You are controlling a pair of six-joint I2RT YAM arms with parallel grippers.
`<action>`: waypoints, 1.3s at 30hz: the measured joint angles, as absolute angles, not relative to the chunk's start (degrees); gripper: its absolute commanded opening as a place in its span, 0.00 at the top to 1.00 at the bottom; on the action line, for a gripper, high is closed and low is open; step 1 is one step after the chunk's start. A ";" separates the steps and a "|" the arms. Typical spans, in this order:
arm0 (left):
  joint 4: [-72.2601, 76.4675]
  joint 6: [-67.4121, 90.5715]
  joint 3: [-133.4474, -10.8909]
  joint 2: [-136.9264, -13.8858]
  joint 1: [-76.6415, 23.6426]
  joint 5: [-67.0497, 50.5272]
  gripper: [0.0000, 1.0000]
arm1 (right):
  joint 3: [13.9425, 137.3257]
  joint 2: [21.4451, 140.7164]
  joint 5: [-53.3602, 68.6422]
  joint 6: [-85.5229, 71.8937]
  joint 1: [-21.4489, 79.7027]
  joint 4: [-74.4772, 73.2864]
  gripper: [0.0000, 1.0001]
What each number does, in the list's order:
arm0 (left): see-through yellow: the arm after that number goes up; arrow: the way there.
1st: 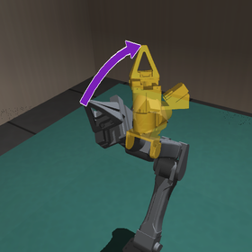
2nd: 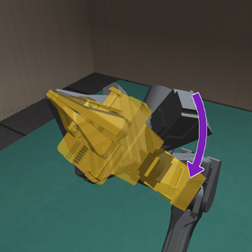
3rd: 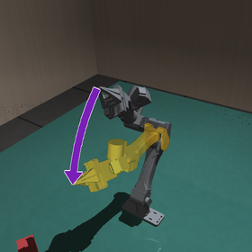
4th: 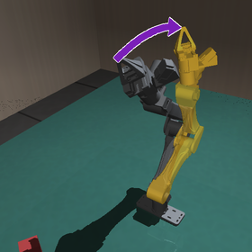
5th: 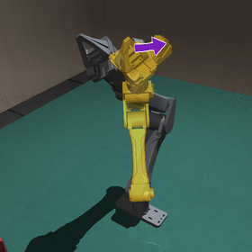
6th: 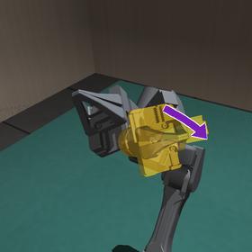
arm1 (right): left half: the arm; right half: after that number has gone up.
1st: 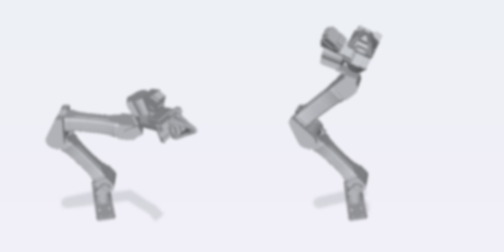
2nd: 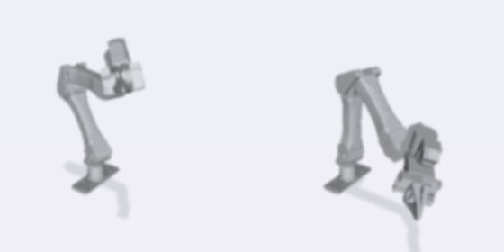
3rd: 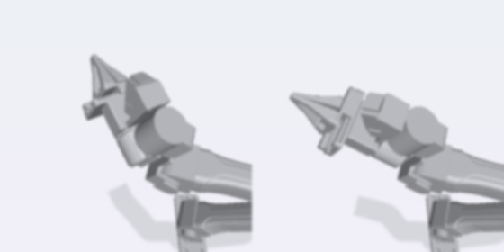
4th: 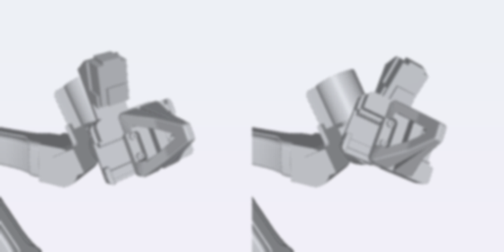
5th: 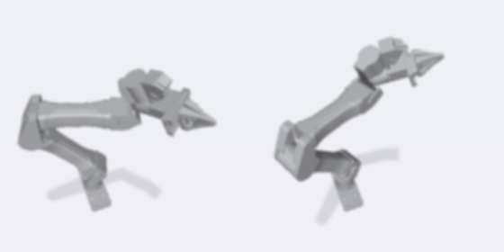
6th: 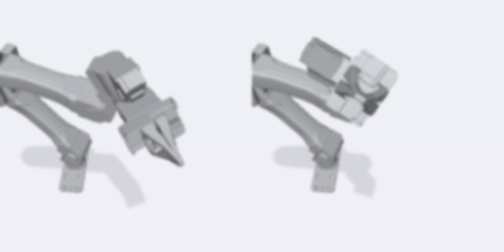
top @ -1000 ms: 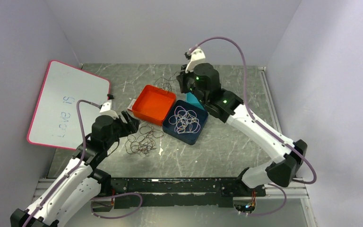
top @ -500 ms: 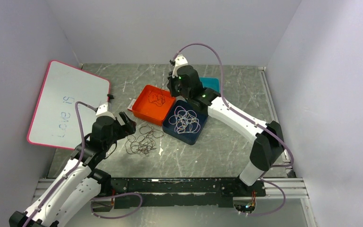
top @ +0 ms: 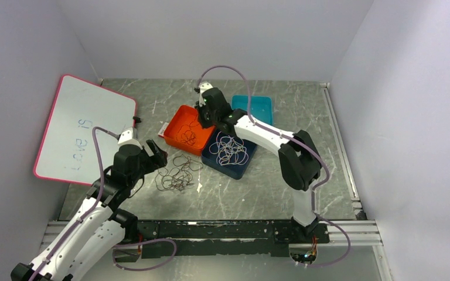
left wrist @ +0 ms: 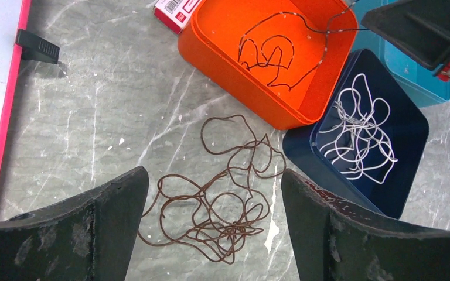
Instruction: Untangle the cables
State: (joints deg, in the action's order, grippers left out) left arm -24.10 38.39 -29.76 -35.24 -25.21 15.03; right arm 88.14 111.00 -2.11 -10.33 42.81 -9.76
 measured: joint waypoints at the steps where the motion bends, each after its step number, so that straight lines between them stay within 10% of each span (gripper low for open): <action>1: -24.27 38.41 -29.76 -35.24 -25.21 15.03 0.11 | 88.53 111.81 -2.07 -10.20 42.81 -9.80 0.96; 23: -25.61 38.85 -29.76 -37.50 -25.21 15.03 0.09 | 104.27 130.52 -1.72 -6.13 42.70 -18.48 0.85; 39: -25.56 38.81 -29.76 -38.17 -25.21 15.00 0.08 | 94.67 116.57 -2.46 -5.28 42.70 -16.34 0.48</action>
State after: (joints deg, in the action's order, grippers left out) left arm -25.56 38.81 -29.76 -38.17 -25.21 15.00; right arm 94.67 116.57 -2.46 -5.28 42.70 -16.34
